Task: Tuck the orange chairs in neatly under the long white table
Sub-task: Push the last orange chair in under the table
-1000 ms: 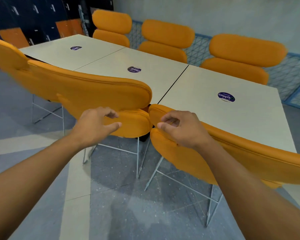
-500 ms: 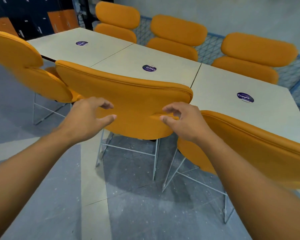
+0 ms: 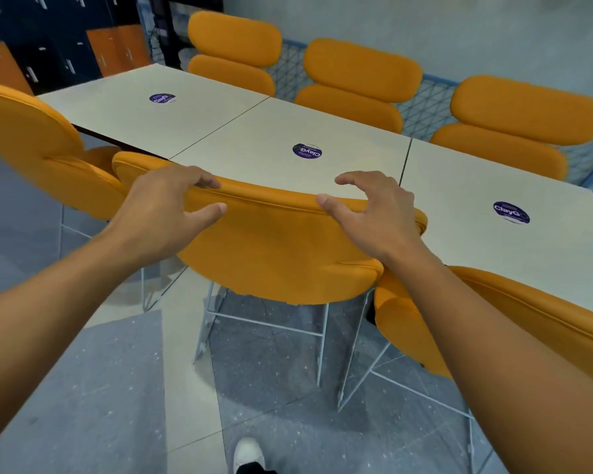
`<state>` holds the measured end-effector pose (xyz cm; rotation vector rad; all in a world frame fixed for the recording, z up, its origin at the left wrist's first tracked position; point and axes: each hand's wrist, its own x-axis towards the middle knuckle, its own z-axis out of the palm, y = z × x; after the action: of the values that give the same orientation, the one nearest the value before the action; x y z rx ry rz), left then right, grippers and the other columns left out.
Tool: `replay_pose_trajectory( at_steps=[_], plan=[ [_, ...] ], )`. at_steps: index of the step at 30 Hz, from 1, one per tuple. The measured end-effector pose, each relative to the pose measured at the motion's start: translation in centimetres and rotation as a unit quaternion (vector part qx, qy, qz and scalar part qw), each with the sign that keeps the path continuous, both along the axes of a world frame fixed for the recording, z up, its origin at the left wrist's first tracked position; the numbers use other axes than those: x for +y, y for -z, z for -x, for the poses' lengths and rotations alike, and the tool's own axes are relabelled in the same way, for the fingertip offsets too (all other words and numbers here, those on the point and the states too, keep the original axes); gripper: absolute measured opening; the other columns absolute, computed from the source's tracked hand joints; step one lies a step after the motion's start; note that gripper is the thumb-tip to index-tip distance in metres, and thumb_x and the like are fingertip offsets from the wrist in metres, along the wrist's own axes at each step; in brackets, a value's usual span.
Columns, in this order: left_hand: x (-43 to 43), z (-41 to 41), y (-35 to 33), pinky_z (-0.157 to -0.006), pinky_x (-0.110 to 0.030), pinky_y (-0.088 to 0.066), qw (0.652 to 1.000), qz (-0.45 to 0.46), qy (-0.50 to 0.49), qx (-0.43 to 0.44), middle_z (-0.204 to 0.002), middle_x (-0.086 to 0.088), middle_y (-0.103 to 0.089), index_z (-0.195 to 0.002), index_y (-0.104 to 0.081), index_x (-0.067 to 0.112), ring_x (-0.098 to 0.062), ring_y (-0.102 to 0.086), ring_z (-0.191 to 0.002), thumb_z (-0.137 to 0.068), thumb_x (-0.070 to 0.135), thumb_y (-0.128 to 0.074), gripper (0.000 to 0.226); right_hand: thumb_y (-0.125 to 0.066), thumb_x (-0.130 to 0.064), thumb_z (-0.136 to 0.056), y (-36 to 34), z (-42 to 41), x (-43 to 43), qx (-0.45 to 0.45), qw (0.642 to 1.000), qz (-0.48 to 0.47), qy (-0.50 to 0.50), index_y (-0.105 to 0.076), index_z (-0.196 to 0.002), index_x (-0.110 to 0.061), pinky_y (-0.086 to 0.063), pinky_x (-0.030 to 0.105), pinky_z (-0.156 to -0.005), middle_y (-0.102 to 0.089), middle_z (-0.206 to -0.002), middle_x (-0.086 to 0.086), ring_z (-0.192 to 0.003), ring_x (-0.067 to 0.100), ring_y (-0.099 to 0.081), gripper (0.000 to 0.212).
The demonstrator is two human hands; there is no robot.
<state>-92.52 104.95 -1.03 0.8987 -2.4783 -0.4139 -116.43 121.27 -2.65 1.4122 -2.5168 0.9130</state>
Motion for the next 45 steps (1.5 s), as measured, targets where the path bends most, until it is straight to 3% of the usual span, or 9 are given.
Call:
replay_pose_trajectory(
  at_steps=[5, 8, 13, 19, 26, 33, 38, 40, 45],
  plan=[
    [-5.1, 2.6, -0.7, -0.089, -0.035, -0.041, 0.999, 0.011, -0.017, -0.038, -0.129, -0.005, -0.059, -0.125, -0.061, 0.023, -0.024, -0.052, -0.119, -0.087, 0.046, -0.063, 0.044, -0.048, -0.089, -0.075, 1.0, 2.2, -4.3, -0.028, 0.991, -0.126, -0.022, -0.057, -0.133, -0.041, -0.028, 0.051, -0.107, -0.055, -0.142, -0.009, -0.133, 0.017, -0.046, 0.076],
    [-7.4, 3.6, 0.1, -0.096, -0.046, -0.045, 0.997, 0.004, -0.015, -0.070, -0.130, -0.006, -0.060, -0.127, -0.060, 0.024, -0.027, -0.051, -0.120, -0.086, 0.056, -0.058, 0.052, -0.043, -0.096, -0.068, 1.6, 3.1, -5.6, -0.025, 0.977, -0.208, -0.043, -0.052, -0.136, -0.042, -0.030, 0.052, -0.107, -0.056, -0.141, -0.009, -0.131, 0.020, -0.050, 0.087],
    [-10.7, 4.9, 1.9, -0.093, -0.053, -0.047, 0.993, -0.021, 0.013, -0.117, -0.126, -0.001, -0.063, -0.123, -0.063, 0.028, -0.025, -0.054, -0.116, -0.082, 0.076, -0.037, 0.068, -0.047, -0.094, -0.068, 2.5, 3.9, -7.1, 0.015, 0.957, -0.287, -0.038, -0.049, -0.139, -0.042, -0.032, 0.049, -0.103, -0.063, -0.130, -0.010, -0.122, 0.020, -0.055, 0.088],
    [-13.8, 6.1, 4.2, -0.094, -0.047, -0.039, 0.983, 0.014, 0.047, -0.179, -0.115, 0.005, -0.065, -0.121, -0.060, 0.037, -0.021, -0.054, -0.104, -0.079, 0.084, -0.017, 0.077, -0.046, -0.097, -0.063, 3.3, 4.0, -7.8, 0.045, 0.955, -0.292, 0.007, -0.057, -0.125, -0.043, -0.037, 0.044, -0.095, -0.068, -0.113, -0.014, -0.109, 0.017, -0.060, 0.082],
    [-16.2, 5.8, 4.8, -0.092, -0.041, -0.035, 0.968, 0.048, 0.140, -0.205, -0.098, 0.011, -0.063, -0.120, -0.058, 0.039, -0.012, -0.049, -0.091, -0.077, 0.088, -0.007, 0.082, -0.029, -0.105, -0.045, 3.8, 3.0, -7.6, 0.061, 0.957, -0.269, 0.094, -0.062, -0.118, -0.044, -0.040, 0.042, -0.096, -0.069, -0.107, -0.012, -0.104, 0.018, -0.058, 0.101],
    [-18.8, 5.5, 5.8, -0.076, -0.035, -0.032, 0.935, 0.168, 0.219, -0.223, -0.098, 0.008, -0.065, -0.120, -0.056, 0.035, -0.018, -0.054, -0.094, -0.064, 0.095, -0.018, 0.091, -0.043, -0.103, -0.042, 4.4, 1.4, -7.4, 0.044, 0.961, -0.206, 0.182, -0.066, -0.114, -0.040, -0.032, 0.046, -0.104, -0.068, -0.114, -0.008, -0.115, 0.023, -0.055, 0.098],
    [-19.0, 6.2, 6.0, -0.074, -0.034, -0.035, 0.922, 0.215, 0.221, -0.235, -0.096, 0.007, -0.065, -0.113, -0.056, 0.033, -0.019, -0.056, -0.093, -0.059, 0.095, -0.037, 0.084, -0.043, -0.105, -0.040, 4.2, 1.4, -7.5, 0.036, 0.951, -0.229, 0.204, -0.063, -0.121, -0.038, -0.028, 0.047, -0.109, -0.064, -0.126, -0.005, -0.125, 0.024, -0.050, 0.107],
    [-18.9, 6.1, 6.0, -0.064, -0.031, -0.034, 0.925, 0.228, 0.216, -0.215, -0.087, 0.008, -0.064, -0.106, -0.059, 0.032, -0.017, -0.058, -0.085, -0.058, 0.094, -0.041, 0.081, -0.041, -0.107, -0.038, 4.1, 1.6, -7.5, 0.038, 0.946, -0.238, 0.217, -0.061, -0.126, -0.038, -0.028, 0.048, -0.110, -0.060, -0.134, -0.003, -0.130, 0.025, -0.047, 0.114],
    [-19.1, 6.3, 5.6, -0.046, -0.022, -0.022, 0.924, 0.247, 0.204, -0.210, -0.074, 0.012, -0.058, -0.097, -0.060, 0.034, -0.012, -0.054, -0.071, -0.056, 0.097, -0.036, 0.078, -0.033, -0.110, -0.034, 4.5, 2.1, -7.6, 0.076, 0.942, -0.236, 0.227, -0.067, -0.109, -0.033, -0.033, 0.043, -0.099, -0.066, -0.108, -0.003, -0.111, 0.026, -0.054, 0.113]
  ],
)
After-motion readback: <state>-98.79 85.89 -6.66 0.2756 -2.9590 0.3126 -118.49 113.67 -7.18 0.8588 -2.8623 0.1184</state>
